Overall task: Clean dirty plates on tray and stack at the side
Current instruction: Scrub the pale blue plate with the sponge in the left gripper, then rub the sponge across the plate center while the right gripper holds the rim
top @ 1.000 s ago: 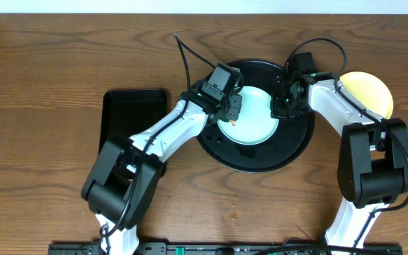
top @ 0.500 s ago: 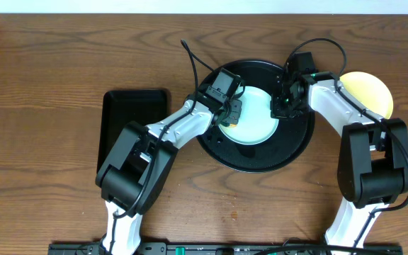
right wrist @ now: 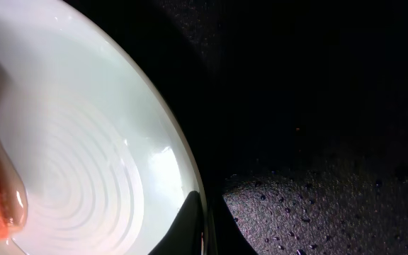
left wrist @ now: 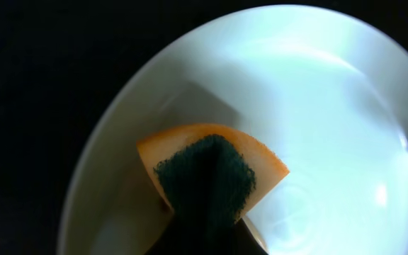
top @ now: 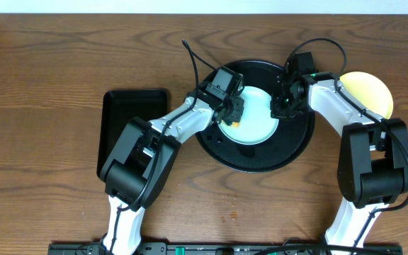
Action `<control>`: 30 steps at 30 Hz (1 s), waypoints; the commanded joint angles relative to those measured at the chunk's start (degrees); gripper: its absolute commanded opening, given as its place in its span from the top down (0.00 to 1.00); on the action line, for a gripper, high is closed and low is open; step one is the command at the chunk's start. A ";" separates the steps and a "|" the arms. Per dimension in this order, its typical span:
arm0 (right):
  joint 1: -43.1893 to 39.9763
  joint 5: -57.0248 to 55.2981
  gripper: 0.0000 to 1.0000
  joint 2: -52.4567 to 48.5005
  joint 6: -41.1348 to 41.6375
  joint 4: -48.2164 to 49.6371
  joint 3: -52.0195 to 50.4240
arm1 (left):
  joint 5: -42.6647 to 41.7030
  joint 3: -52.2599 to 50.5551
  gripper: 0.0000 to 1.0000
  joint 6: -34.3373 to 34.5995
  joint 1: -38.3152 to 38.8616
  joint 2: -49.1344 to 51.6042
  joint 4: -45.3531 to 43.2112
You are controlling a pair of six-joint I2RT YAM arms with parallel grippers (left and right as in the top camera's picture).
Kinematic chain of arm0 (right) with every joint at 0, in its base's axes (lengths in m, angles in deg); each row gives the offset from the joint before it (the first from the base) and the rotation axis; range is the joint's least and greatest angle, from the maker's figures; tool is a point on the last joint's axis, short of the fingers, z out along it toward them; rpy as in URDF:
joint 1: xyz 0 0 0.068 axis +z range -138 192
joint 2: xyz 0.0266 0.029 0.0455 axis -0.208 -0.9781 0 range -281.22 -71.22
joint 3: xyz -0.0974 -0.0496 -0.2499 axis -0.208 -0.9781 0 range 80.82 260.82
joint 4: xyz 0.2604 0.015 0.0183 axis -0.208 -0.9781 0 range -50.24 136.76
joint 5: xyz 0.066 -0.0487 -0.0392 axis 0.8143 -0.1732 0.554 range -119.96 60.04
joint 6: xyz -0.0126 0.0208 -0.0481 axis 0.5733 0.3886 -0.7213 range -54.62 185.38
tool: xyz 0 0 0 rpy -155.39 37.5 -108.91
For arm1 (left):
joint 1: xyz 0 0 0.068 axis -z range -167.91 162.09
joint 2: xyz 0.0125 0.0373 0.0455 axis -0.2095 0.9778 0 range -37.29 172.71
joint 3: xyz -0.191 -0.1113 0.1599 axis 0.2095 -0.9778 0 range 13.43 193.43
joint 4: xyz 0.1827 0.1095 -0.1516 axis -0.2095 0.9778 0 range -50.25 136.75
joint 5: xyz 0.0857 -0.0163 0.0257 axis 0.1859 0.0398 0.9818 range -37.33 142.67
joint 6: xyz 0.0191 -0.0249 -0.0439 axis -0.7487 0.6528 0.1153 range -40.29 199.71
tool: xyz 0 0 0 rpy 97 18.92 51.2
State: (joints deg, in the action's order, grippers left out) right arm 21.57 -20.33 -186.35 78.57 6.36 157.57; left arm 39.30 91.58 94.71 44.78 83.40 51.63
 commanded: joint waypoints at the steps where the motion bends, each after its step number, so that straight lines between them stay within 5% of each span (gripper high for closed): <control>1: 0.26 -0.42 0.99 -0.02 0.90 0.33 -0.44 | -10.34 -1.01 0.92 0.02 0.72 4.28 0.85; 11: 0.26 -0.42 0.99 -0.02 0.90 0.33 -0.44 | -24.04 -0.52 0.92 3.02 0.42 4.17 -3.34; 19: 0.26 -0.57 0.96 -0.02 0.20 0.31 -0.44 | -36.81 9.31 0.93 10.58 -4.61 -0.59 -7.30; 26: 0.26 -0.79 0.95 -0.02 0.00 0.35 -0.44 | -32.33 11.23 0.93 10.16 -9.35 -8.81 -4.87; 30: 0.26 -0.79 0.95 -0.02 0.02 0.35 -0.44 | -27.52 11.17 0.92 5.05 -9.31 -9.03 4.42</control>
State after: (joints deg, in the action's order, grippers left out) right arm 21.61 -20.52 -186.35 78.55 6.56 157.57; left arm 8.14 102.79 103.30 34.46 73.67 51.65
